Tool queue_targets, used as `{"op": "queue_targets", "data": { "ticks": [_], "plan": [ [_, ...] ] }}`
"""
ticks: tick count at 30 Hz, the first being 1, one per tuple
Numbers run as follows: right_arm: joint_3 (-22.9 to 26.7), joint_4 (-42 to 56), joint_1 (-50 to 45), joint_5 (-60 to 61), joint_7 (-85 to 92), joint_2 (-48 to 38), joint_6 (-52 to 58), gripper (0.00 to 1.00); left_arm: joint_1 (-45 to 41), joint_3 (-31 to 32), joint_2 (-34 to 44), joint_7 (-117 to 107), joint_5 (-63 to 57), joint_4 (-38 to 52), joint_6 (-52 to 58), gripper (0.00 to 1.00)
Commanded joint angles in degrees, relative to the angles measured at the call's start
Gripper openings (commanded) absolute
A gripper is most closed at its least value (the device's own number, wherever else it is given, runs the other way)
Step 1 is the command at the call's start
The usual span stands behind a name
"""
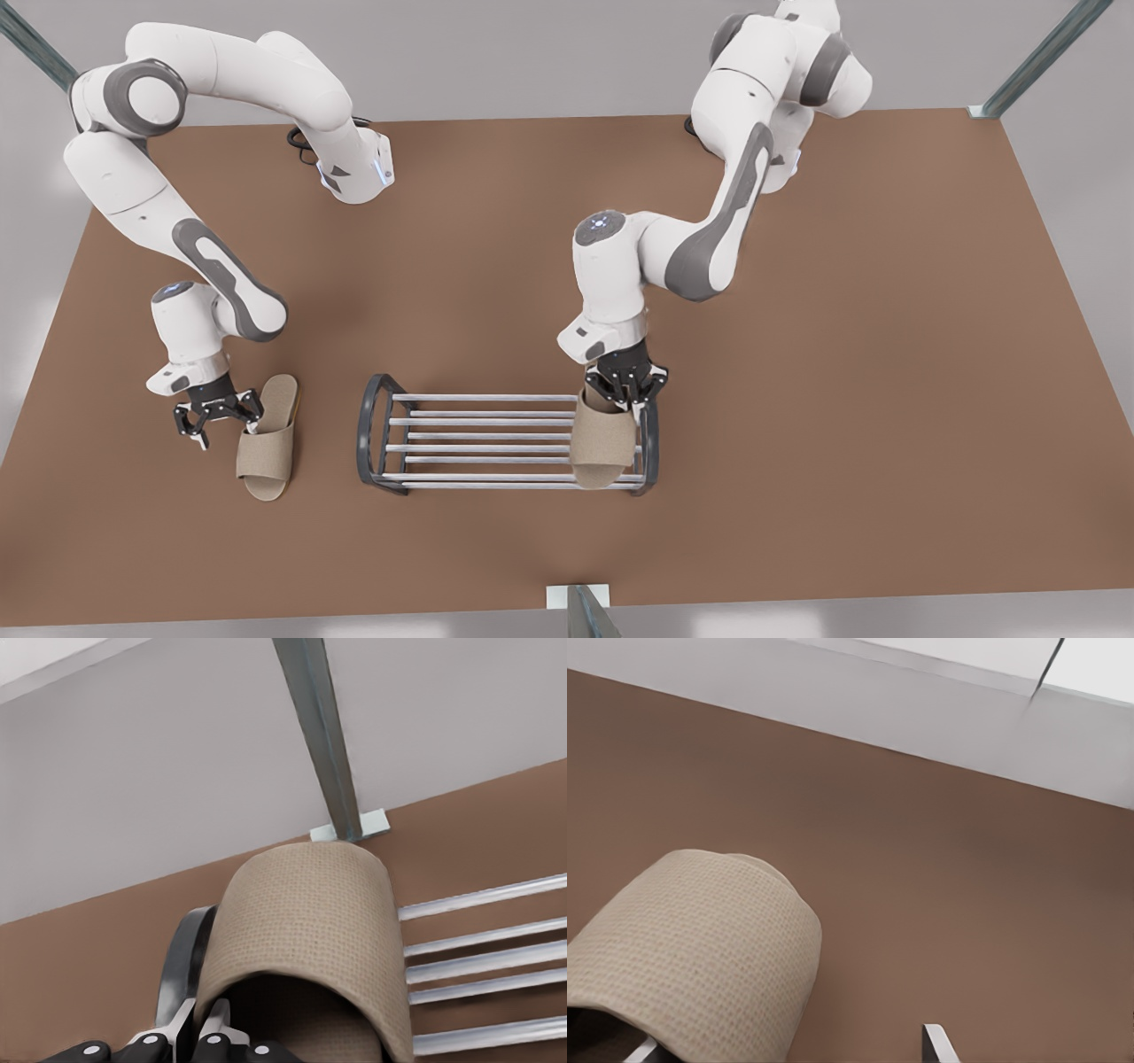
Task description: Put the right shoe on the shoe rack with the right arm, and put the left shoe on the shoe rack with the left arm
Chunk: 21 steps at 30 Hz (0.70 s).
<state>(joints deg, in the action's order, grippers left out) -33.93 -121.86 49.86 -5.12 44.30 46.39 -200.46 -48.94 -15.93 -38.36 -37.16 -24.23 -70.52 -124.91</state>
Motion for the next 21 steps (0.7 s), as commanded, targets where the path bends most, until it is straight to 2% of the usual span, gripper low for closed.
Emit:
{"op": "queue_targets", "data": {
  "ticks": [1,6,10,13,17,18,19,21],
  "plan": [
    [0.09,0.49,-0.11,0.03,-1.32,0.28,0.07,1.00,-1.33,-1.30,-1.36,-29.11,-0.20,0.99,4.86,0.21],
    [1.23,1.89,-1.96,0.11,-1.41,1.42,-0.02,1.00,-2.65,-1.91,-5.32,-33.85,-0.11,4.78,4.33,0.21],
    [1.23,2.68,-2.57,1.61,-1.84,2.04,-0.02,1.00,-3.61,-1.83,-6.90,-37.72,-0.11,4.34,1.87,0.21],
    [1.23,3.56,-4.51,4.68,-1.84,2.30,-0.11,1.00,-3.70,-1.83,-7.07,-39.22,-0.29,2.32,-4.02,0.21],
    [1.32,3.91,-4.68,4.86,-1.84,2.30,-0.11,1.00,-4.14,-1.74,-7.08,-40.18,-0.90,1.70,-4.28,0.21],
    [1.32,3.91,-4.60,4.86,-1.84,2.30,-0.11,1.00,-4.23,-1.74,-7.07,-40.01,-0.99,1.70,-4.37,0.58],
    [1.32,3.91,-4.59,4.86,-1.84,2.30,-0.11,1.00,-4.23,-1.74,-6.90,-39.92,-2.04,1.61,-4.90,1.00],
    [1.32,3.91,-4.59,4.86,-1.84,2.30,-0.11,0.75,-4.23,-1.74,-6.64,-39.48,-4.24,0.91,-4.90,1.00]
  ]
}}
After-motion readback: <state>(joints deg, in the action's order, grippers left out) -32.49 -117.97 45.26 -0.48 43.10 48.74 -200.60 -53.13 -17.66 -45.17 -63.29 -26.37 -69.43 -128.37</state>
